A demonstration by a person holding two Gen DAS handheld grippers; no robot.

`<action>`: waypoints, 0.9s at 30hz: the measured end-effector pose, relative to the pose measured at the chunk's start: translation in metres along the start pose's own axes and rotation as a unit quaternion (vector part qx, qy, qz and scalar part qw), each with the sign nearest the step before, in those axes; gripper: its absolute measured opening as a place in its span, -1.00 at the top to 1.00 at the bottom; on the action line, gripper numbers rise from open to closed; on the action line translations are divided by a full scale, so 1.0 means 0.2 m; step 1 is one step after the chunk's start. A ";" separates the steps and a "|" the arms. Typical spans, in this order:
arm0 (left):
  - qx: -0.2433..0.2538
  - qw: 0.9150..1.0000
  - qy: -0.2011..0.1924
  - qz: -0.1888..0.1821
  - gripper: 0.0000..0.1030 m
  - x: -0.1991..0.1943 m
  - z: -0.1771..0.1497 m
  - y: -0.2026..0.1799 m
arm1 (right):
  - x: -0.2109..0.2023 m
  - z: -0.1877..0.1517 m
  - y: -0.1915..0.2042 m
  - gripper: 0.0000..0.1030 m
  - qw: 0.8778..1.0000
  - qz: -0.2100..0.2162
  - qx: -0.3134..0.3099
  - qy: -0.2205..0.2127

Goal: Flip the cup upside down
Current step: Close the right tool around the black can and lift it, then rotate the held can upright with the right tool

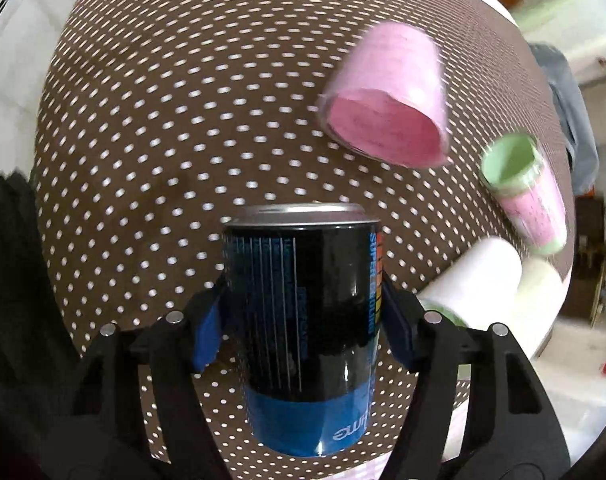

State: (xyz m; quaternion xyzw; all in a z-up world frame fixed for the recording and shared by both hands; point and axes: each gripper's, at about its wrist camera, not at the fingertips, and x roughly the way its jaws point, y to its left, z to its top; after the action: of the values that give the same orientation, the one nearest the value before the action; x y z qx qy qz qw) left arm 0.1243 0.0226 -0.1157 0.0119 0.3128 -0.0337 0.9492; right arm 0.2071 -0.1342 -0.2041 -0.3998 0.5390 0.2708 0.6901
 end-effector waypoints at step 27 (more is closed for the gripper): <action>0.055 0.997 -0.053 -0.026 -0.72 -0.28 -0.05 -0.11 | -0.38 -0.44 -0.09 -0.27 0.822 0.012 0.442 -0.360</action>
State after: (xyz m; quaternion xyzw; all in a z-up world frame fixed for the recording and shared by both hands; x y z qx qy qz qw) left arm 0.0716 0.0038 -0.0897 0.0540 0.2600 -0.0761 0.9611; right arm 0.1538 -0.2133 -0.1357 0.0805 0.3188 0.1371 0.9344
